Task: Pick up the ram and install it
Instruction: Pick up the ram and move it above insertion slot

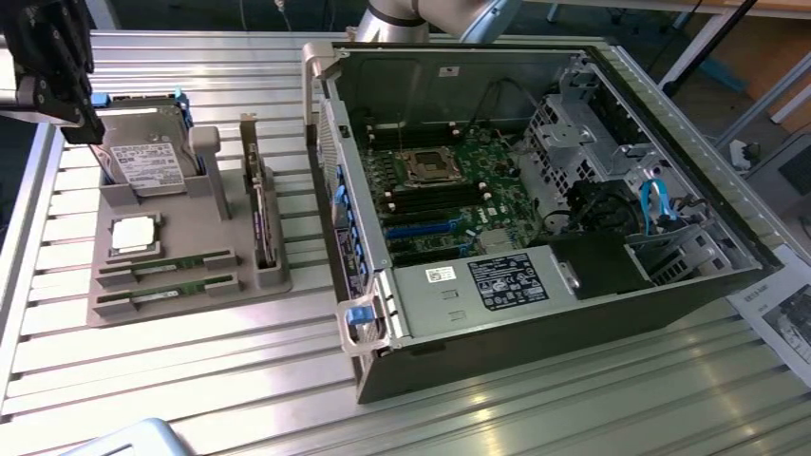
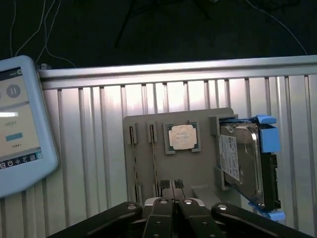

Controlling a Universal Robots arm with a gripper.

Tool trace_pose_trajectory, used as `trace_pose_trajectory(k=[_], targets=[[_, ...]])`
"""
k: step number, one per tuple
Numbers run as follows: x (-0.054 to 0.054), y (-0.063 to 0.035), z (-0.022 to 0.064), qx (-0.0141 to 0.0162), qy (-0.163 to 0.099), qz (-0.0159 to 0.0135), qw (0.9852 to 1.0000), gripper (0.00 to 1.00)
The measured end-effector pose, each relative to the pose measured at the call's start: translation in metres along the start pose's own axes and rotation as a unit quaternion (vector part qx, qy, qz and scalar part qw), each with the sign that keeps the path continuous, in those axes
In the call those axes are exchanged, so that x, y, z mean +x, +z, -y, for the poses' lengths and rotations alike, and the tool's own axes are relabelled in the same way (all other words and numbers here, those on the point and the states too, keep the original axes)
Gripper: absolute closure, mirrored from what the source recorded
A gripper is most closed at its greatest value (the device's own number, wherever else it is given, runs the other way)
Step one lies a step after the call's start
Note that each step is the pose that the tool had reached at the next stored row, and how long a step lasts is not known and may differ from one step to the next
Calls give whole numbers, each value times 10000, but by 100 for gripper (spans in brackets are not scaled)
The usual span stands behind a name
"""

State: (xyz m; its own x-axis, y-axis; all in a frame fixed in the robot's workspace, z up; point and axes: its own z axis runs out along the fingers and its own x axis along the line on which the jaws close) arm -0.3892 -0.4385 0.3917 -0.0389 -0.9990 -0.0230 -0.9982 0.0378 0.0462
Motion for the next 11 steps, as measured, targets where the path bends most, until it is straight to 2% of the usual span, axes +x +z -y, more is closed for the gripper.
trace_pose_trajectory(k=[2,11], targets=[[0,0,0,-4,-107,-5,9999,90],[0,0,0,-10,-113,-6,9999,90]])
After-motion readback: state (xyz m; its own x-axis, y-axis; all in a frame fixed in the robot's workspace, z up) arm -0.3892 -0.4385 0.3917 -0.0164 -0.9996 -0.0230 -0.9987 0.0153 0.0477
